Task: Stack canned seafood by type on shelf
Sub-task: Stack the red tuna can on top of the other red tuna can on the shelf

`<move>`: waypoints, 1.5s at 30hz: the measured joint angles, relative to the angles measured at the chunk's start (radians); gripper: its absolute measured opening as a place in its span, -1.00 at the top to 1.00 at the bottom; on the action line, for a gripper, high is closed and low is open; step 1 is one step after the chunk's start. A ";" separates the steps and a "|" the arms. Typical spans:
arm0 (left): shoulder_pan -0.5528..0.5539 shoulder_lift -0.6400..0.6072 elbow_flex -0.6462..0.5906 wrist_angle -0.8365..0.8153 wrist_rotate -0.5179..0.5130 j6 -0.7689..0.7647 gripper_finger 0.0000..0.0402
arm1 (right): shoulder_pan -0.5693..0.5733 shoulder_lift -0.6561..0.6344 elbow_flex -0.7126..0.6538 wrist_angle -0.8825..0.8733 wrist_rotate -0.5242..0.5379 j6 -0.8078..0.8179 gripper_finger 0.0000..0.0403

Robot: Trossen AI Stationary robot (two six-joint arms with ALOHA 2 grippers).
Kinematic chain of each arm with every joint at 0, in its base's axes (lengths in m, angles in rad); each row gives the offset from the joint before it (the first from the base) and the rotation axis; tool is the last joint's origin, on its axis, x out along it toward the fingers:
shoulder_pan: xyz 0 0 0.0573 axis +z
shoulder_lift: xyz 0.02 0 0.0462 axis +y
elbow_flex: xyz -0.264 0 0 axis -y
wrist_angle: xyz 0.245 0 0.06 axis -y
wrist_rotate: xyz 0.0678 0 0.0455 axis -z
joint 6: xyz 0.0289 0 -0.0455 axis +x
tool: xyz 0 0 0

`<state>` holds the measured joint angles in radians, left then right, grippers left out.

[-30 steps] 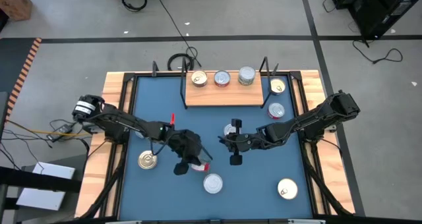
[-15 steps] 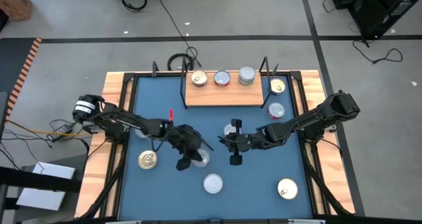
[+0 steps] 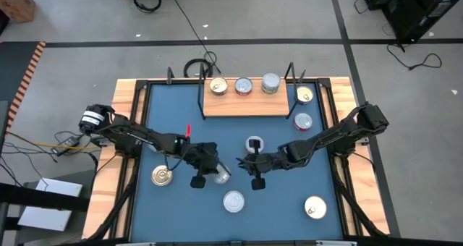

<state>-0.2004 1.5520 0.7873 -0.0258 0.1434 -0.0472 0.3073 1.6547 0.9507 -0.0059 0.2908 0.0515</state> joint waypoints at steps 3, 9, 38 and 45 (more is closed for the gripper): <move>-0.011 -0.027 -0.050 0.082 -0.012 -0.007 1.00 | 0.000 0.042 0.032 0.003 -0.006 0.002 0.73; -0.010 -0.149 -0.216 0.288 -0.032 -0.059 1.00 | 0.001 0.116 0.111 0.006 -0.130 -0.034 0.68; -0.010 -0.270 -0.368 0.455 -0.233 0.022 1.00 | -0.039 0.352 0.308 -0.197 -0.175 -0.303 0.46; -0.010 -0.270 -0.368 0.453 -0.237 0.020 1.00 | -0.043 0.346 0.308 -0.213 -0.177 -0.264 0.73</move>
<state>-0.2108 1.2819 0.4198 0.4274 -0.0933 -0.0277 0.2638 2.0006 1.2587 -0.2185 0.1135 -0.2123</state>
